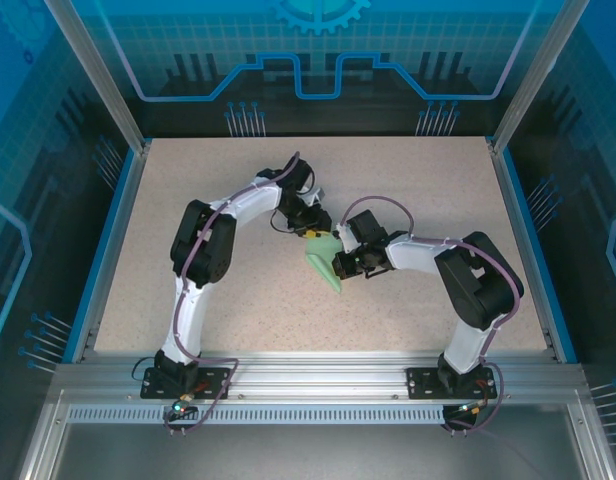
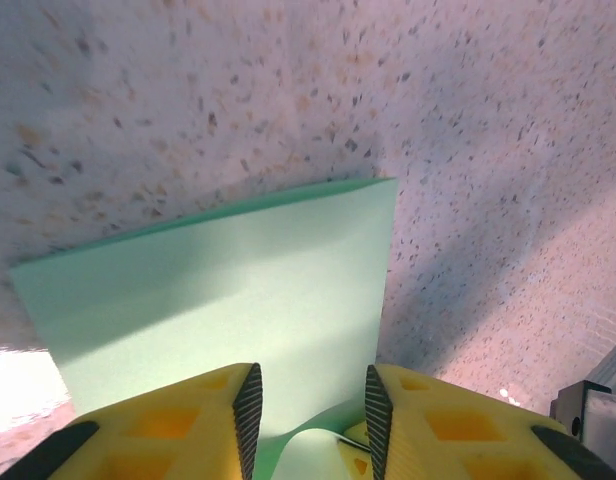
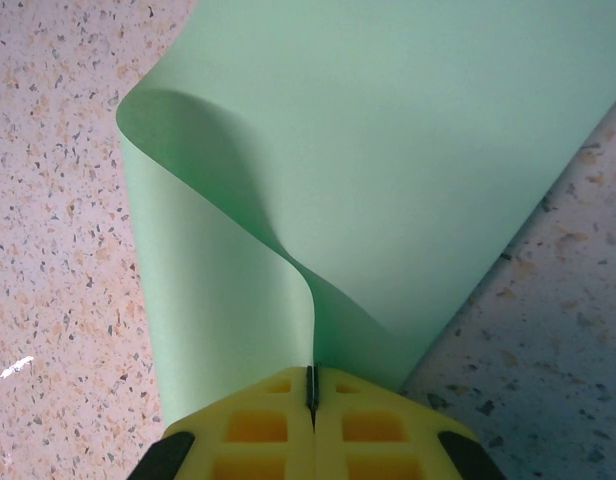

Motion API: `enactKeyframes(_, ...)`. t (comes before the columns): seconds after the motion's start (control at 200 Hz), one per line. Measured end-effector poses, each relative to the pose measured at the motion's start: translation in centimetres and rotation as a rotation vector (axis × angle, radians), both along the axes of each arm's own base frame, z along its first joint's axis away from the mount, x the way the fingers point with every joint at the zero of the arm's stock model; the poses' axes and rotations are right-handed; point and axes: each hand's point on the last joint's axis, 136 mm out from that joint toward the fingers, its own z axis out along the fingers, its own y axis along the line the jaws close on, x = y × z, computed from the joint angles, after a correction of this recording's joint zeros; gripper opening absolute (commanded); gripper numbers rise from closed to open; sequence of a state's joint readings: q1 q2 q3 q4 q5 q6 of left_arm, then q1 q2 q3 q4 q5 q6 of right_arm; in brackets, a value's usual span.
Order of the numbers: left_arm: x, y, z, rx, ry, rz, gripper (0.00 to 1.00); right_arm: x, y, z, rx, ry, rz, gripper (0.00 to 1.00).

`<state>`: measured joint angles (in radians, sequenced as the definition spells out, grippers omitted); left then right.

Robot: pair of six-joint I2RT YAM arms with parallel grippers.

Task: Fold a paper plane with a square sheet of paper (fold left side to right side)
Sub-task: Third fold the triangle at the center of the table.

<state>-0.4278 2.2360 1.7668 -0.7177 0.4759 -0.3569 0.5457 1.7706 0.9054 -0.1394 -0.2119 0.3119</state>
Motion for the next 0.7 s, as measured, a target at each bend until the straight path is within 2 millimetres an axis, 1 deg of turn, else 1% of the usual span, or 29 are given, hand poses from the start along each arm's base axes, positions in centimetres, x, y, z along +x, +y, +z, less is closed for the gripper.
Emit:
enactKeyframes(0.11, -0.1, 1.3, 1.0, 0.006, -0.029, 0.016, 0.28, 0.0, 0.0, 0.0, -0.001, 0.0, 0.002, 0.02)
enactKeyframes(0.215, -2.2, 2.8, 2.0, -0.008, -0.041, 0.021, 0.23, 0.0, 0.0, 0.0, -0.004, 0.003, 0.005, 0.02)
enactKeyframes(0.29, -3.9, 3.1, 2.4, -0.042, -0.044, 0.014, 0.21, 0.0, 0.0, 0.0, -0.006, 0.006, 0.006, 0.02)
enactKeyframes(0.37, -5.5, 2.8, 2.4, -0.087, -0.044, -0.004, 0.19, 0.1, 0.1, -0.1, -0.006, 0.009, 0.01, 0.01)
enactKeyframes(0.47, -6.5, 2.2, 1.8, -0.132, -0.037, -0.023, 0.18, 0.2, 0.3, -0.1, -0.004, 0.011, 0.012, 0.01)
enactKeyframes(0.56, -7.0, 1.2, 1.8, -0.172, -0.038, -0.042, 0.18, 0.2, 0.4, -0.1, -0.004, 0.011, 0.015, 0.01)
enactKeyframes(0.7, -7.0, 0.0, 2.0, -0.21, -0.059, -0.068, 0.18, 0.2, 0.5, -0.1, -0.003, 0.011, 0.016, 0.01)
